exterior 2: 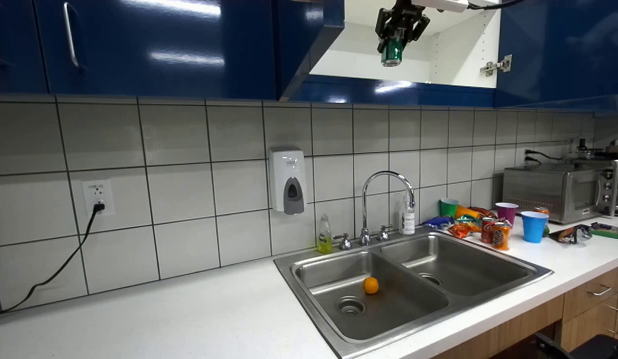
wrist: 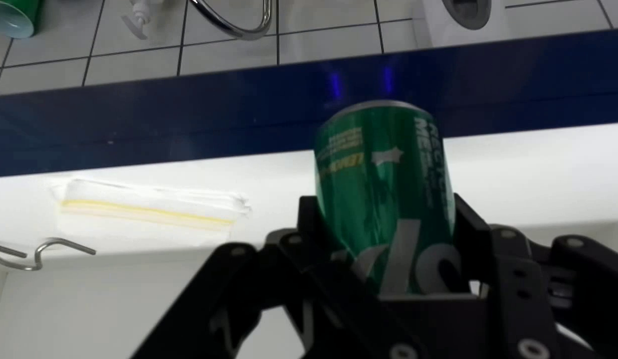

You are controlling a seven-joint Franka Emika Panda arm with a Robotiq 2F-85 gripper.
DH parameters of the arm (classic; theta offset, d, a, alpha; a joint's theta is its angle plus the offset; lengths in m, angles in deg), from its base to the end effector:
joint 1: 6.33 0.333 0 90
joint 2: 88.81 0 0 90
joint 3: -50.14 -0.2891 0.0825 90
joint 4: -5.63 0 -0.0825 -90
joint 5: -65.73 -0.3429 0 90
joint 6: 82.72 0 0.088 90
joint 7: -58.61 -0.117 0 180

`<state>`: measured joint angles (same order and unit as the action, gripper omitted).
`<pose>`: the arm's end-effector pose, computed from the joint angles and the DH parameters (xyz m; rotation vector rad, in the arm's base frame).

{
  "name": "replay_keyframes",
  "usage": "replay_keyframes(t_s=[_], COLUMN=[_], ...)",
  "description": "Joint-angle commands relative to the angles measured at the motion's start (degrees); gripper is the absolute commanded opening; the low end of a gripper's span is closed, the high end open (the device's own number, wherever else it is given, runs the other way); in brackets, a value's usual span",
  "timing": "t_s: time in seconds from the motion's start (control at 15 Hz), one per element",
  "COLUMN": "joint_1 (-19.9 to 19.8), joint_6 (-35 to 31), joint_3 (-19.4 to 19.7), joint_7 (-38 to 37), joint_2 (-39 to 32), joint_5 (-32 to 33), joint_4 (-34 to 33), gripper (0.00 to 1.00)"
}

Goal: Move the can of sprite from the bottom shelf to the left sink

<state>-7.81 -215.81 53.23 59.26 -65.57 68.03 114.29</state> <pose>0.4409 -0.0427 0.7268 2.8248 -0.0833 1.2451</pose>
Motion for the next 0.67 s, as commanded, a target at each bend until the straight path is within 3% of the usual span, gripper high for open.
replay_keyframes(t_s=[0.0, 0.6], joint_1=[-0.90, -0.48], joint_6=[1.01, 2.06], joint_3=[-0.64, 0.90], joint_7=[-0.12, 1.59], joint_2=[7.24, 18.57], joint_5=[0.83, -0.18], joint_4=[8.00, 24.90], gripper=[0.38, 0.38])
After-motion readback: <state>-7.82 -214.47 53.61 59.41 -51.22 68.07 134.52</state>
